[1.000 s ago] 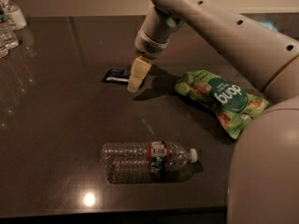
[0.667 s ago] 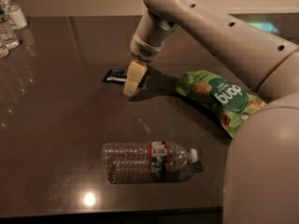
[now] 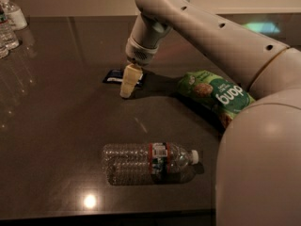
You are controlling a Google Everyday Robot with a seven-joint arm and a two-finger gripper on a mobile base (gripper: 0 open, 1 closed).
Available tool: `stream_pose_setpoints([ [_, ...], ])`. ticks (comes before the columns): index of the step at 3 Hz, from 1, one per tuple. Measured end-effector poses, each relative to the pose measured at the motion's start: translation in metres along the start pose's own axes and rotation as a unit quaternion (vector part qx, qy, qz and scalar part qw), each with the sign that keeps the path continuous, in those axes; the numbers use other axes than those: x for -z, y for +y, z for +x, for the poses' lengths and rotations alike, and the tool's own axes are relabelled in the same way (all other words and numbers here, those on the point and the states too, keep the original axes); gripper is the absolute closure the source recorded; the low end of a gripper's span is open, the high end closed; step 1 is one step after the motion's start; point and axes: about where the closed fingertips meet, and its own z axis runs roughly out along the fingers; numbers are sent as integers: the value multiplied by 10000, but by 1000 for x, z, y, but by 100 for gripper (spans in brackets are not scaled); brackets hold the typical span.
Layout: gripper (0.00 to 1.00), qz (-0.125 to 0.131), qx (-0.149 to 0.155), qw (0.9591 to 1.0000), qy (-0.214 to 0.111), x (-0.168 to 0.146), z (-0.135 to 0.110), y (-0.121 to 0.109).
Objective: Pick rxbar blueberry
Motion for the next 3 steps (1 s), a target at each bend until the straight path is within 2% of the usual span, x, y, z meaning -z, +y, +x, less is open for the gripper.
stream_pose_setpoints([
  [3, 87, -144, 14, 9999, -47, 2, -5, 2],
])
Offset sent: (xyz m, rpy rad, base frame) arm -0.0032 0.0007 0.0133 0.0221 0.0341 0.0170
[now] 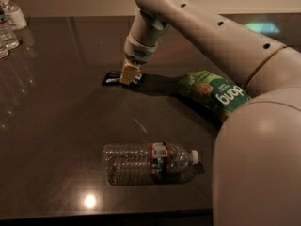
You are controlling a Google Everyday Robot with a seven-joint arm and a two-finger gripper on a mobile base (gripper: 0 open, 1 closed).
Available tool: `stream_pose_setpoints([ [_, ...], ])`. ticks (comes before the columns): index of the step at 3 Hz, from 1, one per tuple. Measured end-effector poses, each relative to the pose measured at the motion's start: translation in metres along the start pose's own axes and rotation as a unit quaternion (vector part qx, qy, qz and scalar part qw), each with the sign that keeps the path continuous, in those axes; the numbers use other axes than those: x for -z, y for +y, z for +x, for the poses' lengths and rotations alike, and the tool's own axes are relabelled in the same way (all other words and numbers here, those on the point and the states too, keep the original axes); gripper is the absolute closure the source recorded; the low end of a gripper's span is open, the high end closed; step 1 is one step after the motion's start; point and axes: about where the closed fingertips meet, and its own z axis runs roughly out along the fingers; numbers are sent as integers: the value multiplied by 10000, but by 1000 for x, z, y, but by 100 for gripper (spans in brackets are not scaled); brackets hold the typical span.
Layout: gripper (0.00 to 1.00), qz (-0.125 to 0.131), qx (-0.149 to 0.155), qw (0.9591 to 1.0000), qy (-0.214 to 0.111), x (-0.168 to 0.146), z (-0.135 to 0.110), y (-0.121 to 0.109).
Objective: Pick rxbar blueberry
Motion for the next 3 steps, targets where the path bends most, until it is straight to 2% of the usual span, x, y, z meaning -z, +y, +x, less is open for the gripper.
stream_pose_setpoints([
  [1, 100, -76, -48, 9999, -144, 16, 1, 7],
  [3, 100, -180, 31, 9970, -756, 89, -12, 34],
])
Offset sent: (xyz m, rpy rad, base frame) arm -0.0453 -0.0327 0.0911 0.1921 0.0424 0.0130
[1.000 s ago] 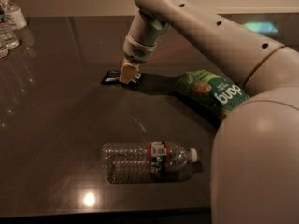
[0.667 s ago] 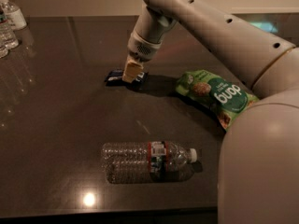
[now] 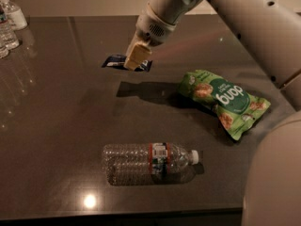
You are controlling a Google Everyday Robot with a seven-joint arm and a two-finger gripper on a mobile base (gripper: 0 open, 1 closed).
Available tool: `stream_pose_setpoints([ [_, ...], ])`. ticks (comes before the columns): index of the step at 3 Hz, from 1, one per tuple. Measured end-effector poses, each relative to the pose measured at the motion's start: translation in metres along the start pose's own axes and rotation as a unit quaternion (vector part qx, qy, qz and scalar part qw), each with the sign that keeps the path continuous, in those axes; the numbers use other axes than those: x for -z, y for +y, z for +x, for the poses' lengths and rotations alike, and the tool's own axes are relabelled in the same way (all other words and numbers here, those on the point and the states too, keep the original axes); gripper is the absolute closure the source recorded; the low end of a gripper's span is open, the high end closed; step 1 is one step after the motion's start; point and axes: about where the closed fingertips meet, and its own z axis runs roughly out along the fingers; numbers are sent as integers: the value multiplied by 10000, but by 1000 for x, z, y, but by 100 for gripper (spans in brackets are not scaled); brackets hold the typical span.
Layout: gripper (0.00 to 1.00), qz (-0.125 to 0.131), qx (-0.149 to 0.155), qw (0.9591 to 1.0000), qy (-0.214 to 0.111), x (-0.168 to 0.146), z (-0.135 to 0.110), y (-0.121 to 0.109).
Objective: Pick rxbar blueberry
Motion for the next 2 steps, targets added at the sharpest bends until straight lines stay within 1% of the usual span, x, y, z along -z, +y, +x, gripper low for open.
stream_pose_setpoints([
  [1, 100, -38, 213, 9995, -235, 32, -19, 14],
  [2, 100, -86, 462, 9978, -458, 51, -39, 26],
])
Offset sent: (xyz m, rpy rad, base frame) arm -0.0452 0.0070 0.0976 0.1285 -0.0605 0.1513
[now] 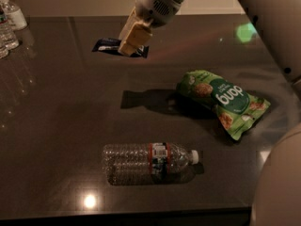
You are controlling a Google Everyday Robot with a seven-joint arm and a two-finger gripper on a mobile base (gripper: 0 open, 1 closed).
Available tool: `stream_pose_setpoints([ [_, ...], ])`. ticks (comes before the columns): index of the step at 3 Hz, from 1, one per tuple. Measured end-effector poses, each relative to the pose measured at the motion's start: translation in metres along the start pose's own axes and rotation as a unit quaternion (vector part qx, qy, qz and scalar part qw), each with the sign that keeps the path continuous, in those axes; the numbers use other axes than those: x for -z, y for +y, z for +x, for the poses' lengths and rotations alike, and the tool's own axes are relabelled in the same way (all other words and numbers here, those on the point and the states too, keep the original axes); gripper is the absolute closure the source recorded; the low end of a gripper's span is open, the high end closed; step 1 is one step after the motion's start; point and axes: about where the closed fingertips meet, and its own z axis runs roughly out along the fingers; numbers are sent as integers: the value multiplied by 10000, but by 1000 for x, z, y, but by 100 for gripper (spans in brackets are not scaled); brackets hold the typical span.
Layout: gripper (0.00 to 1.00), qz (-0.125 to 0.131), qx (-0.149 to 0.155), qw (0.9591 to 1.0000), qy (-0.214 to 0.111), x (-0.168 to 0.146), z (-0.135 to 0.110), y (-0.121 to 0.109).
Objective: Pick rxbar blueberry
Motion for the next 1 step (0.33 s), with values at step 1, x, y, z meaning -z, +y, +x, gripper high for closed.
stream_pose_setpoints([
  [1, 100, 0, 0, 10000, 0, 0, 0, 0],
])
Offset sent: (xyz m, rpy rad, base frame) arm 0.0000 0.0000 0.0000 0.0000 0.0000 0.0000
